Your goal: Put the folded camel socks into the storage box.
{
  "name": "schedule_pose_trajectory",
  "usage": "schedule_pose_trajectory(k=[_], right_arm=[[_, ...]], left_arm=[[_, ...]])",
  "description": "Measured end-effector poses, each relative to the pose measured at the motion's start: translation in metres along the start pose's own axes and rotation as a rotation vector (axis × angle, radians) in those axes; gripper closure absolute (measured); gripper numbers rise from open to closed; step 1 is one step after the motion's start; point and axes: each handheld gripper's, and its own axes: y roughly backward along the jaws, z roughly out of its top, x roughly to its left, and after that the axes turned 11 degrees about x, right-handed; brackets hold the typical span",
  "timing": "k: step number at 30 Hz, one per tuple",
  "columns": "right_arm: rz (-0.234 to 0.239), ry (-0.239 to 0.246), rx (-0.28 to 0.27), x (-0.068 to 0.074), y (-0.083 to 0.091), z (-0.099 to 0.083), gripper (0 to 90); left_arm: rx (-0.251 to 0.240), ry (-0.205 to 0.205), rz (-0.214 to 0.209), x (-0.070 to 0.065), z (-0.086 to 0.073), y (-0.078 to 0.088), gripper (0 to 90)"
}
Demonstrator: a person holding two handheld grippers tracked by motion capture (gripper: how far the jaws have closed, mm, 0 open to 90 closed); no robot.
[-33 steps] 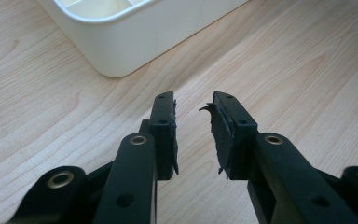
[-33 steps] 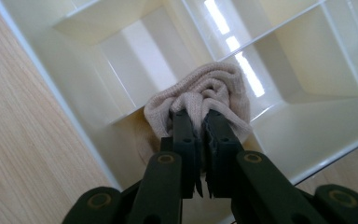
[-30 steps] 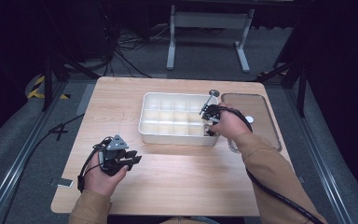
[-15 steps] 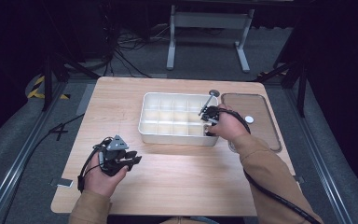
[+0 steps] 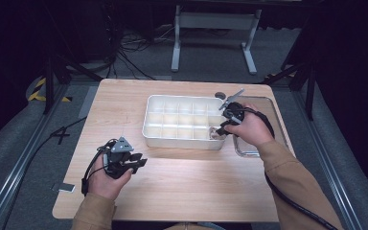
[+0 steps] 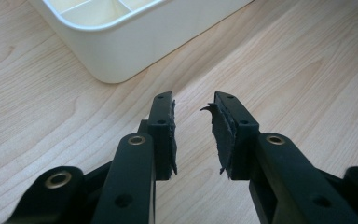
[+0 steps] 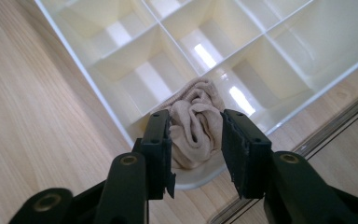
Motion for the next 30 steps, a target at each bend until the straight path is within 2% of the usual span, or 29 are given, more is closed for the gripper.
schedule_pose_trajectory(k=[3, 6, 8, 11, 14, 17, 20, 25, 30], right_arm=[[-0.005, -0.007, -0.067, 0.003, 0.013, -0.01, 61.2], [-0.014, -0.017, -0.115, 0.006, 0.024, -0.02, 60.2], [-0.012, -0.022, -0.151, 0.007, 0.029, -0.028, 58.5], [-0.012, -0.034, -0.191, 0.009, 0.036, -0.038, 55.6], [-0.019, -0.019, -0.235, 0.014, 0.043, -0.049, 51.4], [-0.022, -0.005, -0.254, 0.018, 0.046, -0.06, 47.7], [-0.027, 0.006, -0.269, 0.021, 0.048, -0.074, 44.2], [-0.018, 0.003, -0.3, 0.024, 0.051, -0.094, 40.9], [-0.016, -0.005, -0.335, 0.027, 0.051, -0.112, 40.3]], left_arm=[[-0.005, 0.004, -0.008, 0.0, 0.002, 0.001, 68.0], [-0.018, -0.006, -0.009, 0.002, 0.003, 0.002, 66.9], [-0.019, 0.008, -0.022, 0.002, 0.003, 0.003, 65.7], [-0.018, -0.001, -0.026, 0.004, 0.005, 0.004, 64.3], [-0.027, -0.004, -0.032, 0.006, 0.006, 0.005, 60.8], [-0.025, -0.004, -0.038, 0.007, 0.007, 0.005, 56.8], [-0.026, -0.024, -0.04, 0.006, 0.007, 0.005, 55.1], [-0.022, -0.046, -0.032, 0.003, 0.005, 0.006, 53.7], [-0.02, -0.041, -0.028, 0.002, 0.004, 0.008, 53.5]])
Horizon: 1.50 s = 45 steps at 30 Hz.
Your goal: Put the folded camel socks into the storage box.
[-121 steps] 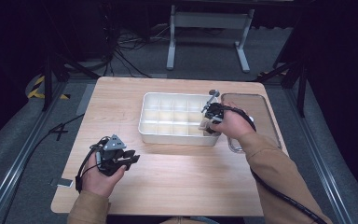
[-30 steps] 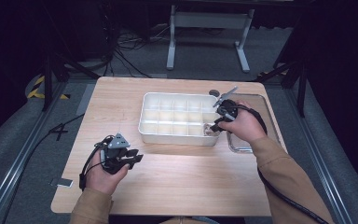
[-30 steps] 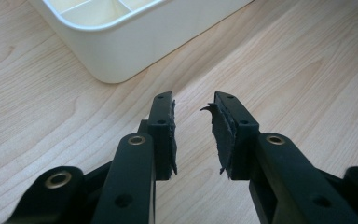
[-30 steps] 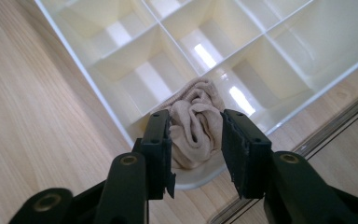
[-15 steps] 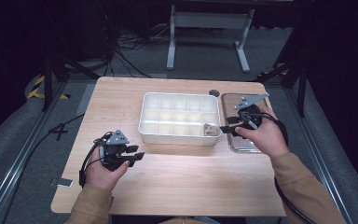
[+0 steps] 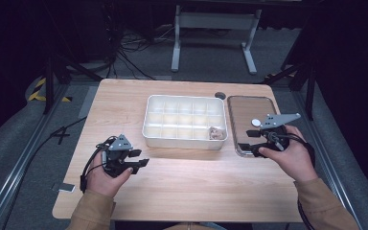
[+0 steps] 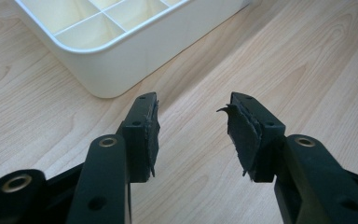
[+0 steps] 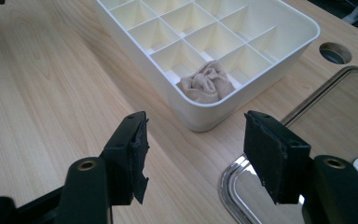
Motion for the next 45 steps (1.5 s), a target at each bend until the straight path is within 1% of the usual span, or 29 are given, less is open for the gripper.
schedule_pose_trajectory(k=[2, 3, 6, 9, 11, 12, 13, 14, 15, 17, 19, 20, 21, 24, 27, 30, 32, 34, 38, 41, 45], right_arm=[[0.005, -0.002, -0.001, 0.003, 0.0, -0.006, 40.0], [0.006, -0.005, 0.002, 0.004, 0.0, -0.01, 39.9], [0.0, -0.008, 0.005, 0.009, -0.001, -0.019, 39.0], [-0.012, -0.007, 0.017, 0.014, -0.003, -0.027, 37.2], [-0.009, -0.013, 0.031, 0.016, -0.005, -0.03, 34.5], [-0.014, -0.012, 0.042, 0.017, -0.006, -0.033, 34.2], [-0.011, -0.017, 0.041, 0.018, -0.006, -0.035, 34.2], [-0.004, -0.03, 0.019, 0.019, -0.007, -0.037, 34.6], [0.008, -0.047, 0.008, 0.02, -0.009, -0.039, 33.3], [0.021, -0.036, 0.051, 0.02, -0.012, -0.042, 33.4], [0.015, -0.047, 0.055, 0.021, -0.016, -0.045, 33.0], [0.021, -0.044, 0.068, 0.021, -0.018, -0.048, 33.0], [0.026, -0.047, 0.072, 0.022, -0.021, -0.05, 33.0], [0.031, -0.052, 0.074, 0.025, -0.03, -0.055, 33.5], [0.028, -0.037, 0.065, 0.029, -0.038, -0.061, 33.5], [0.018, -0.028, 0.041, 0.032, -0.043, -0.066, 33.1], [0.02, -0.026, 0.023, 0.034, -0.049, -0.07, 35.0], [0.03, -0.019, 0.03, 0.037, -0.057, -0.073, 35.3], [0.027, 0.009, 0.049, 0.04, -0.072, -0.082, 34.1], [0.032, 0.014, 0.051, 0.042, -0.079, -0.085, 33.9], [0.046, 0.026, 0.055, 0.045, -0.087, -0.088, 33.8]], left_arm=[[0.001, 0.003, 0.0, -0.002, 0.0, 0.0, 53.4], [0.005, -0.001, 0.001, -0.002, -0.001, 0.0, 53.4], [0.004, -0.001, 0.004, -0.004, -0.002, 0.001, 52.7], [0.004, 0.0, 0.002, -0.006, -0.003, 0.002, 52.5], [0.006, -0.004, 0.004, -0.007, -0.003, 0.004, 52.2], [0.008, -0.013, 0.009, -0.007, -0.004, 0.004, 51.9], [0.008, 0.0, 0.003, -0.008, -0.004, 0.004, 51.8], [0.011, -0.002, 0.001, -0.008, -0.005, 0.004, 51.8], [0.014, 0.001, 0.001, -0.008, -0.005, 0.004, 51.8], [0.016, -0.001, 0.004, -0.007, -0.005, 0.004, 51.8], [0.018, -0.001, 0.006, -0.006, -0.006, 0.004, 51.9], [0.02, 0.006, 0.004, -0.006, -0.006, 0.004, 51.9], [0.025, -0.001, 0.005, -0.006, -0.006, 0.004, 51.9], [0.027, 0.006, 0.003, -0.006, -0.007, 0.003, 51.9], [0.029, -0.004, 0.004, -0.007, -0.007, 0.003, 51.9], [0.037, -0.006, 0.0, -0.009, -0.008, 0.001, 52.0], [0.046, -0.013, -0.001, -0.008, -0.008, 0.0, 52.0], [0.047, -0.009, -0.002, -0.008, -0.009, -0.001, 52.0], [0.055, -0.012, -0.006, -0.006, -0.01, -0.002, 52.0], [0.058, -0.003, -0.007, -0.004, -0.013, -0.004, 52.0], [0.076, -0.011, -0.014, -0.001, -0.015, -0.006, 52.0]])
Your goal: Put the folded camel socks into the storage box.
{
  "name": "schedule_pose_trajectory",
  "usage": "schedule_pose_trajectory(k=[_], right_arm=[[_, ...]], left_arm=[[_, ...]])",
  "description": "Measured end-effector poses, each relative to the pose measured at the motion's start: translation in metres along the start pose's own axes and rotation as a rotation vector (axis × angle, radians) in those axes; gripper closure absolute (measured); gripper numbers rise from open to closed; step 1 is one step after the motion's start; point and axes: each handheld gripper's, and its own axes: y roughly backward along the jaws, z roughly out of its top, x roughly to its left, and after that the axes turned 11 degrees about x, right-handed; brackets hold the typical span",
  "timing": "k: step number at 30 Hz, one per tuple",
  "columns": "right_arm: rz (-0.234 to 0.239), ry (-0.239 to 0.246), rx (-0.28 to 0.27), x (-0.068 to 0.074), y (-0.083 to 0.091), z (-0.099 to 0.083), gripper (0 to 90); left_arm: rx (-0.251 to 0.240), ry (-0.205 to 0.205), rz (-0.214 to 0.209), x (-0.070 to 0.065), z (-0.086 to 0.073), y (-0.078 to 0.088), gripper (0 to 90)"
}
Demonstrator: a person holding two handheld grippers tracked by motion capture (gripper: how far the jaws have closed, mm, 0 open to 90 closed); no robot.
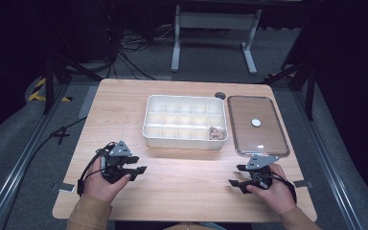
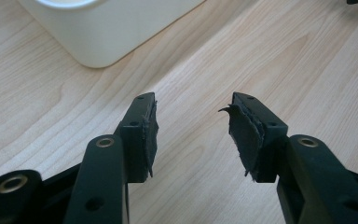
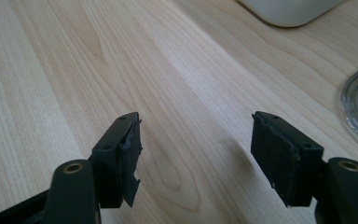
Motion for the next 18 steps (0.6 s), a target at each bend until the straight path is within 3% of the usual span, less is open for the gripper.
schedule_pose_trajectory(k=[4, 8, 18], right_arm=[[0.011, 0.008, 0.007, 0.003, -0.005, 0.0, 33.0], [0.01, 0.051, 0.007, 0.008, -0.009, 0.001, 29.4], [0.011, 0.053, 0.001, 0.01, -0.009, 0.002, 28.4]], left_arm=[[0.013, -0.008, 0.001, 0.001, 0.0, -0.003, 51.9], [0.032, -0.011, -0.005, 0.001, 0.0, -0.006, 51.8], [0.05, -0.014, -0.01, 0.004, -0.001, -0.011, 50.8]])
